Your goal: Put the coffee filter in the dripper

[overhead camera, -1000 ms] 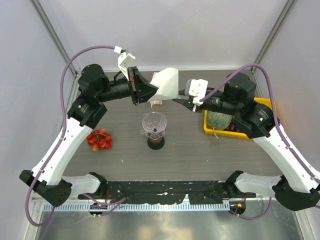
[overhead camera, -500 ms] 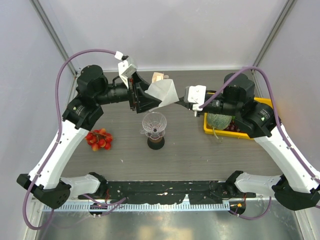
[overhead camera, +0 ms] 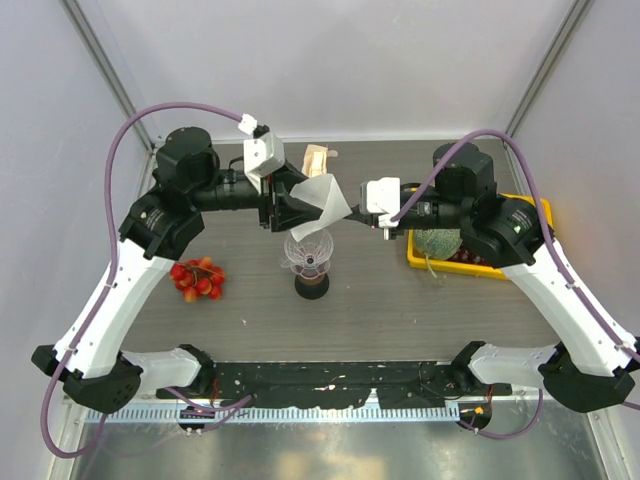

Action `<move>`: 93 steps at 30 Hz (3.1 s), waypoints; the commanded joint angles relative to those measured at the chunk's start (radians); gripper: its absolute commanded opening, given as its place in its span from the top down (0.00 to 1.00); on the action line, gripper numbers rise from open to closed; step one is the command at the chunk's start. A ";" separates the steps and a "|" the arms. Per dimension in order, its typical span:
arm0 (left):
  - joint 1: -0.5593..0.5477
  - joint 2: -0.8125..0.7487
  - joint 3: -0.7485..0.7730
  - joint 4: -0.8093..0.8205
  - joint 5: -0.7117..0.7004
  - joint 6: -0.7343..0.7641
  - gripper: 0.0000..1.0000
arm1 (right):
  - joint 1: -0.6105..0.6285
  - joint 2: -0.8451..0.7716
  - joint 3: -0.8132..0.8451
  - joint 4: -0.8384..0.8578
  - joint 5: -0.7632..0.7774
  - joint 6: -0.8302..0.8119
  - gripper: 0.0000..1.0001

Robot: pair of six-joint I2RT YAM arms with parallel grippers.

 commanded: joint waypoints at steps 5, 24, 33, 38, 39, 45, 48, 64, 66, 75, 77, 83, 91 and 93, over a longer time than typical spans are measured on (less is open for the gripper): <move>-0.027 0.001 0.040 -0.081 -0.012 0.076 0.88 | 0.008 0.000 0.024 -0.003 -0.028 0.018 0.91; -0.044 0.024 0.041 -0.087 -0.114 -0.110 1.00 | 0.057 0.030 0.025 0.096 0.041 0.116 0.08; -0.082 0.045 0.067 -0.171 -0.144 -0.032 0.98 | 0.071 0.056 0.067 0.100 0.047 0.124 0.37; -0.082 0.028 0.073 -0.193 -0.149 0.020 0.78 | 0.071 0.047 0.056 0.057 0.033 0.100 0.53; -0.080 0.024 0.072 -0.184 -0.155 0.028 0.78 | 0.071 0.044 0.053 0.054 0.026 0.093 0.53; -0.082 0.020 0.087 -0.202 -0.155 0.108 0.78 | 0.071 0.042 0.054 0.001 -0.005 0.060 0.56; -0.080 0.025 0.093 -0.238 -0.158 0.143 0.82 | 0.072 0.044 0.064 -0.024 -0.014 0.044 0.63; -0.082 0.021 0.061 -0.221 -0.178 0.151 1.00 | 0.069 0.059 0.084 -0.015 0.056 0.084 0.35; -0.070 0.007 0.041 -0.186 -0.151 0.120 1.00 | 0.066 0.050 0.071 -0.004 0.061 0.090 0.19; 0.006 -0.076 -0.106 0.156 0.066 -0.116 1.00 | 0.037 -0.046 -0.105 0.155 -0.006 0.139 0.21; 0.006 -0.069 -0.108 0.175 0.072 -0.151 1.00 | 0.037 -0.050 -0.107 0.175 -0.014 0.148 0.26; 0.006 -0.055 -0.111 0.210 0.061 -0.201 1.00 | 0.037 -0.037 -0.094 0.238 -0.008 0.181 0.35; 0.006 -0.056 -0.099 0.148 0.011 -0.158 0.97 | 0.037 -0.033 -0.076 0.220 -0.037 0.169 0.88; 0.006 -0.052 -0.077 0.094 -0.011 -0.097 0.80 | 0.035 -0.031 -0.073 0.195 -0.039 0.158 0.95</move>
